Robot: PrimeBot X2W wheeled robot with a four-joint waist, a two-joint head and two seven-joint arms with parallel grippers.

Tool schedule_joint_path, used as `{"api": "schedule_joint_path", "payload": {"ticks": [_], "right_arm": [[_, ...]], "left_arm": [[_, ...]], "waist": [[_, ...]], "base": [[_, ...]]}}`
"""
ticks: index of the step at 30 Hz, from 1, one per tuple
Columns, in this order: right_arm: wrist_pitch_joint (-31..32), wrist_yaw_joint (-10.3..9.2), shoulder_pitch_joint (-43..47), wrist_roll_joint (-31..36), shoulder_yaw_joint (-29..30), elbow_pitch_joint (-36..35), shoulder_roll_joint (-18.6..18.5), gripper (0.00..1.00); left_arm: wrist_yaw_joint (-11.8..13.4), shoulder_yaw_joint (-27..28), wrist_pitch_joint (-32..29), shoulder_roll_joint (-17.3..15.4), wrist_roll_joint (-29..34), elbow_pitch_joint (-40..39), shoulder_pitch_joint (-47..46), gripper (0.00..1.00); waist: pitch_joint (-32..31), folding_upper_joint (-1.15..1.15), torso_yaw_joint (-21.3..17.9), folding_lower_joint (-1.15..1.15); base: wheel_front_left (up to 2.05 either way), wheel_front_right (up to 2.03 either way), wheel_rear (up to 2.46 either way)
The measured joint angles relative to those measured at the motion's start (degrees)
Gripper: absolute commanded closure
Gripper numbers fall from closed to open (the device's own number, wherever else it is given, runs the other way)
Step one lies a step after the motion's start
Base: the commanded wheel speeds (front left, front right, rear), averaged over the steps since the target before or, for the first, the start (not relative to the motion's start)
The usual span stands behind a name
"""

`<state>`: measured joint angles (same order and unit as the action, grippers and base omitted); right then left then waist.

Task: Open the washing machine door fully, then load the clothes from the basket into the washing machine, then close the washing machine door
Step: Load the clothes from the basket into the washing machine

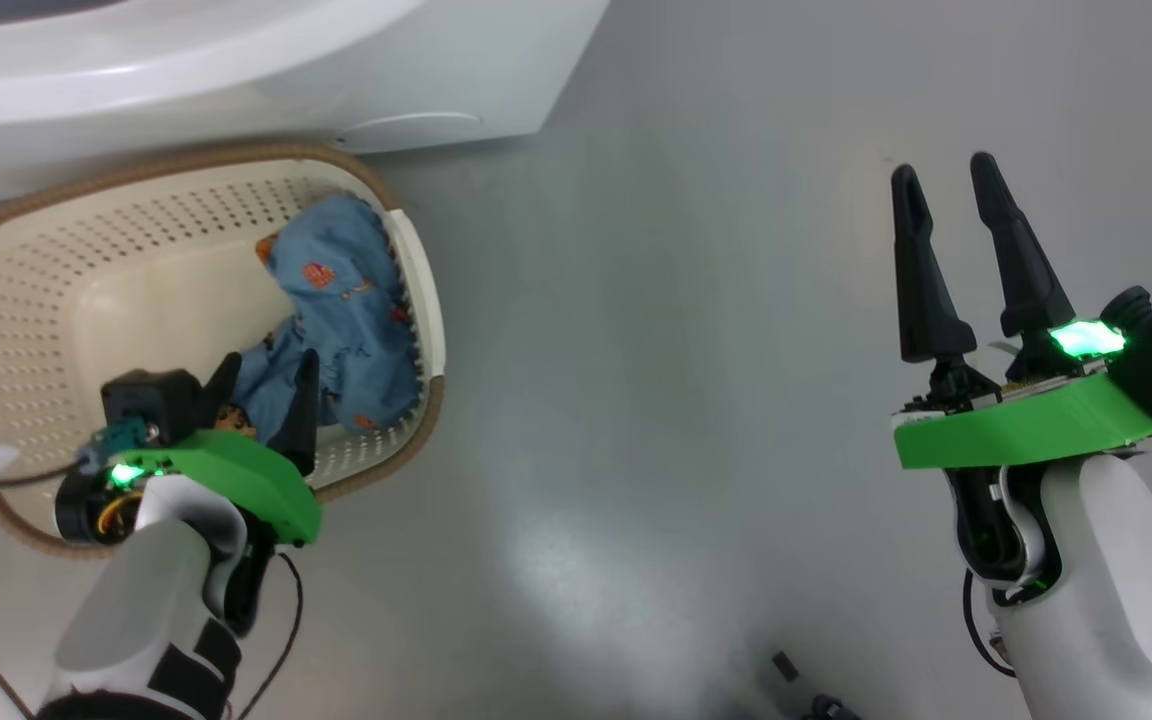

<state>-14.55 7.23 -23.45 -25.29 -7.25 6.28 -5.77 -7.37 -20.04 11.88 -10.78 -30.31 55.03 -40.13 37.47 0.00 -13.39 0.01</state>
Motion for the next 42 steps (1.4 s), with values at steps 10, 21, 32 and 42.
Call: {"api": "schedule_joint_path", "payload": {"ticks": [10,21,32,42], "right_arm": [[0.0,0.0,-1.03,-0.04,-1.19,-0.05,1.35,0.0],[0.0,0.0,-2.29,-0.4,-1.98,-0.42,2.22,0.0],[0.0,0.0,-3.36,-0.45,-2.88,-1.03,2.58,0.0],[0.0,0.0,-4.43,-0.45,-3.97,-1.63,3.05,0.0]], "left_arm": [[0.0,-9.02,-6.01,-3.3,-11.44,1.68,-3.85,0.0],[0.0,-15.94,-10.69,-7.72,-21.28,1.7,-8.6,0.0],[0.0,-20.14,-11.95,-10.76,-25.61,4.17,-12.47,0.0],[0.0,-23.32,-11.28,-11.31,-25.63,9.99,-17.52,0.0]], "waist": [[3.45,0.0,-3.26,0.0],[7.06,0.0,-5.96,0.0],[9.95,0.0,-7.96,-0.01],[12.45,0.0,-8.96,-0.01]], "base": [[0.0,0.0,0.0],[0.0,0.0,0.0],[0.0,0.0,0.0],[0.0,0.0,0.0]]}}
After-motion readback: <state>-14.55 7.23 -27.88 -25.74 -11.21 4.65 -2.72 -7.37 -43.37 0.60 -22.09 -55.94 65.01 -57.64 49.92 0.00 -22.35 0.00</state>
